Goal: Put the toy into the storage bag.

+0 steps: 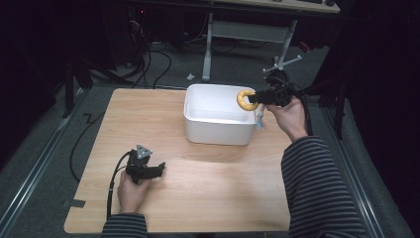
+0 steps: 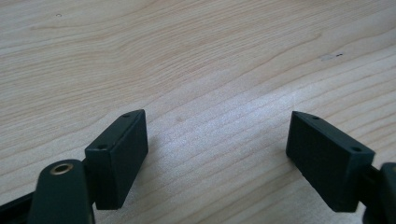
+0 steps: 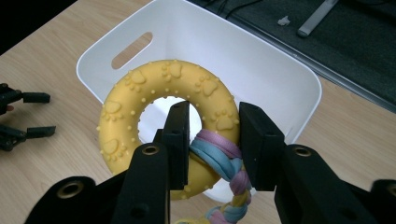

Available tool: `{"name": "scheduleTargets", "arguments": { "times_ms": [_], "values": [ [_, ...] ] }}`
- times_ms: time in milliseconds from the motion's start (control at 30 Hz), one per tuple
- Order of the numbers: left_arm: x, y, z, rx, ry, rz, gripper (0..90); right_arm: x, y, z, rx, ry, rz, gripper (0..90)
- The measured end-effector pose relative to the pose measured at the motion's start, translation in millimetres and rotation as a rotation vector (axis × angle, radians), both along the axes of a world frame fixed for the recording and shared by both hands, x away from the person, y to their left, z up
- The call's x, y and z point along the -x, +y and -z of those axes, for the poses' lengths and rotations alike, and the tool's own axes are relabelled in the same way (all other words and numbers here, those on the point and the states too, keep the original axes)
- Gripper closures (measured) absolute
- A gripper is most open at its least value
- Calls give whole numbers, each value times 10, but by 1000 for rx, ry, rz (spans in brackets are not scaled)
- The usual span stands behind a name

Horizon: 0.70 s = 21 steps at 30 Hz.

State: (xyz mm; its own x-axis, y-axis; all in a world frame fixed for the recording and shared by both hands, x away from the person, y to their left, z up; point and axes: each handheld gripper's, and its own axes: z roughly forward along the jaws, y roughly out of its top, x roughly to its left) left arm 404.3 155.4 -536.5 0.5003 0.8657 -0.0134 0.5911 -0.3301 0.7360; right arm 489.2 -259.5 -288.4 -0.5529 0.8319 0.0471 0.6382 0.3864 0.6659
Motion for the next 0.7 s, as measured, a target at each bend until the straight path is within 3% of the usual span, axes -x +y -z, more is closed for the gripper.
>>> {"name": "scheduleTargets", "arguments": {
  "times_ms": [467, 700],
  "values": [
    [-1, -3, 1, 0, -1, -2, 210, -244, 258, -8, 17, -1, -29, 663],
    [-1, -2, 2, -1, -2, -1, 210, -391, 320, 69, 23, 2, -1, 662]
  ]
}}
